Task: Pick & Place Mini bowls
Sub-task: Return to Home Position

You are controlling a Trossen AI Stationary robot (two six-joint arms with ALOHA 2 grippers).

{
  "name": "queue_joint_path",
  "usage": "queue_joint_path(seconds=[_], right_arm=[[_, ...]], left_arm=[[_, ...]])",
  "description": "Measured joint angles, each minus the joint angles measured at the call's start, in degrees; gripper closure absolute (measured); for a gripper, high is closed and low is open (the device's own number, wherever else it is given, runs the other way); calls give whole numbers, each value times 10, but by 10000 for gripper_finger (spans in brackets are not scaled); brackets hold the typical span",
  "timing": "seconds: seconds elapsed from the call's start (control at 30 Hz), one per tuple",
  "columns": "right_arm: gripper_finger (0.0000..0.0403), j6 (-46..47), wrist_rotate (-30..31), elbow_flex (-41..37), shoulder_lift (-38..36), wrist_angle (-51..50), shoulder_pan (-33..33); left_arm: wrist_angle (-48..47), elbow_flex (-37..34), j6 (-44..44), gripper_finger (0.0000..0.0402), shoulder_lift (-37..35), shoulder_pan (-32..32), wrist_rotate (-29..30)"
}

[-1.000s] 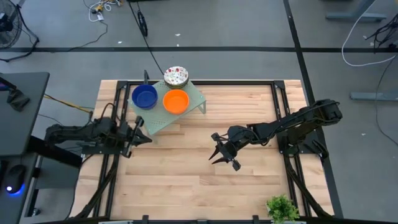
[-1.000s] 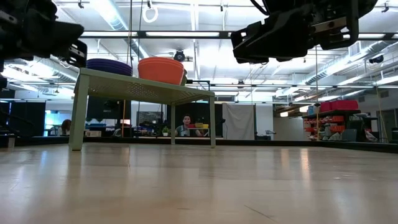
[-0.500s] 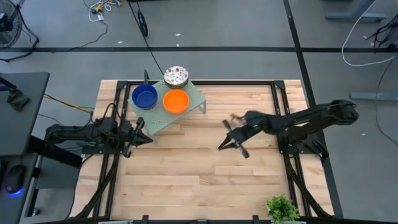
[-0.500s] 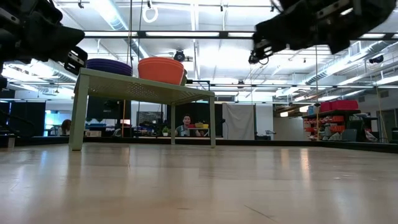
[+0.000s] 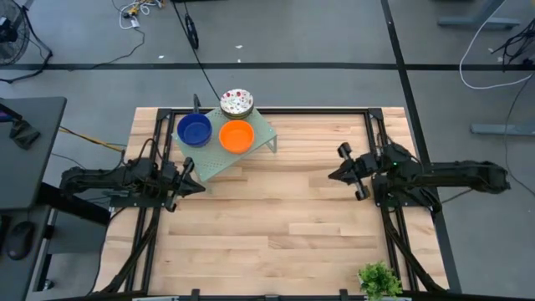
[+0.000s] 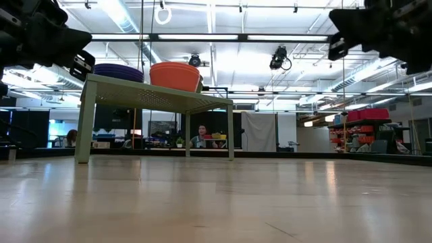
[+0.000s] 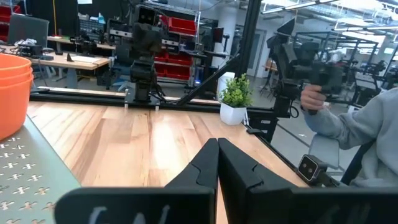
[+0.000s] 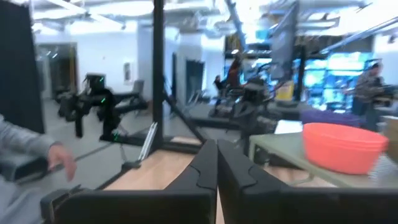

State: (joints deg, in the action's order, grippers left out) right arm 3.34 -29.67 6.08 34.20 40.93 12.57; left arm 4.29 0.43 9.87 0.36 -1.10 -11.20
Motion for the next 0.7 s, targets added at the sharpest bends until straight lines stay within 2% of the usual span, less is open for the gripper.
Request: queue_joint_path(seconds=[0.1,0.23,0.3,0.37,0.47,0.7], right_arm=[[396,33,-5,-20,-49,-5,30],[395,82,-51,-37,-102,-20,72],[399,109,-51,-50,-124,-20,86],[400,126,-14,-52,-138,-45,87],[401,132,52,-52,-138,-70,53],[402,78,249,-52,-124,-112,-113]], left_arm=[[0,0,0,388,0,0,0],[0,0,0,389,0,0,0],[0,0,0,389,0,0,0],[0,0,0,388,0,0,0],[1,0,0,387,0,0,0],[1,0,0,388,0,0,0]])
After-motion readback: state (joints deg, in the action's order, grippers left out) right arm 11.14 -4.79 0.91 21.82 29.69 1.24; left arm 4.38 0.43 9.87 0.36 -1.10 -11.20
